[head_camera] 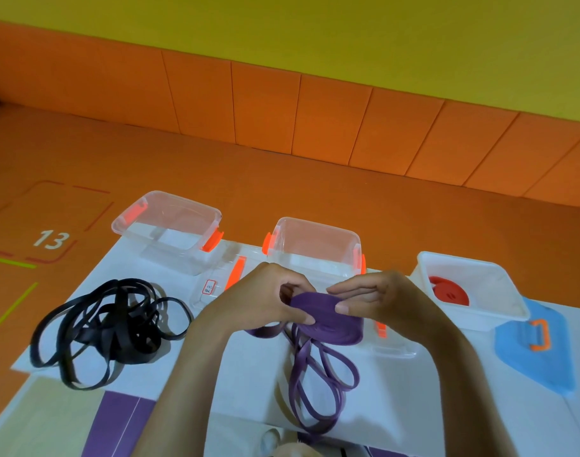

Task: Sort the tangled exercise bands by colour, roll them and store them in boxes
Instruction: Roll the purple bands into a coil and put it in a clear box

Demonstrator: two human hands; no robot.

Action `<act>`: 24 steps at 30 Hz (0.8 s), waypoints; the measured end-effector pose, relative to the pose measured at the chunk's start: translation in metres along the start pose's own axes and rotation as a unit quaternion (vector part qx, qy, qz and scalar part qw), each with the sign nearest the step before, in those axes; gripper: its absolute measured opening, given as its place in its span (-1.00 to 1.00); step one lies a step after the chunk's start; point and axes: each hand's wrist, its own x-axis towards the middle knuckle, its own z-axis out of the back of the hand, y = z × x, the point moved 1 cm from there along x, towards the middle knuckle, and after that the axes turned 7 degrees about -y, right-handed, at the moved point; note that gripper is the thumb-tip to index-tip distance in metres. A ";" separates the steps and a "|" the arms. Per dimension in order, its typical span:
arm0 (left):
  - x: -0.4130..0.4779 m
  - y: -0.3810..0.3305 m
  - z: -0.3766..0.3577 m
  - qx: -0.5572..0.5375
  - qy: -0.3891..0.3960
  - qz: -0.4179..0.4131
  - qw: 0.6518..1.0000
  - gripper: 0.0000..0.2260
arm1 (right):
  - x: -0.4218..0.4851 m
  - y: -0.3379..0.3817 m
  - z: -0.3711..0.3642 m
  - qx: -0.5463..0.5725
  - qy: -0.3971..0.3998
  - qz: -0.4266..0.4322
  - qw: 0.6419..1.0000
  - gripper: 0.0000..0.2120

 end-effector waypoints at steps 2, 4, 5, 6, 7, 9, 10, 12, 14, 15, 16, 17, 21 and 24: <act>0.000 -0.001 0.000 -0.019 -0.010 -0.001 1.000 -0.80 | -0.002 0.003 -0.001 0.016 0.018 -0.005 1.000 -0.54; 0.000 0.000 0.002 -0.026 -0.025 0.001 0.999 -0.80 | -0.003 0.003 0.001 0.012 0.008 -0.004 1.000 -0.45; 0.000 0.001 0.004 -0.025 -0.029 0.000 0.999 -0.80 | -0.003 0.001 0.002 0.008 -0.004 0.006 1.000 -0.48; 0.000 0.002 0.005 -0.025 -0.031 -0.003 0.999 -0.80 | -0.004 0.000 0.002 0.008 -0.017 0.013 1.000 -0.55; 0.001 0.002 0.006 -0.024 -0.030 -0.004 0.999 -0.80 | -0.005 -0.001 0.002 0.013 -0.031 0.016 0.999 -0.61; 0.002 0.001 0.005 -0.017 -0.023 -0.003 1.000 -0.81 | -0.005 -0.003 0.002 0.030 -0.043 0.011 0.999 -0.69; 0.002 0.001 0.004 -0.011 -0.019 -0.002 1.000 -0.81 | -0.005 -0.004 0.003 0.039 -0.041 0.010 0.998 -0.72; 0.003 0.002 0.004 0.004 -0.015 0.000 1.000 -0.81 | -0.004 -0.003 0.005 0.037 -0.035 0.017 0.999 -0.74; 0.005 0.001 0.003 0.011 -0.017 0.001 1.000 -0.80 | -0.003 -0.003 0.003 -0.016 -0.020 0.043 0.999 -0.69; 0.006 0.001 0.002 0.013 -0.017 0.000 1.000 -0.80 | -0.001 -0.002 0.000 -0.050 -0.007 0.059 0.997 -0.64; 0.007 -0.001 0.000 0.019 -0.016 -0.002 1.000 -0.80 | 0.000 -0.004 -0.004 -0.078 0.004 0.074 0.994 -0.59; 0.009 -0.002 -0.002 0.031 -0.016 -0.006 0.999 -0.80 | 0.002 -0.006 -0.008 -0.097 0.007 0.087 0.991 -0.55; 0.012 -0.001 -0.002 -0.005 -0.053 -0.019 0.998 -0.77 | 0.003 -0.016 -0.008 -0.078 -0.055 0.107 0.990 -0.60; 0.009 0.007 0.004 -0.100 -0.099 -0.028 0.990 -0.76 | 0.001 -0.020 -0.005 0.006 -0.096 0.071 0.993 -0.67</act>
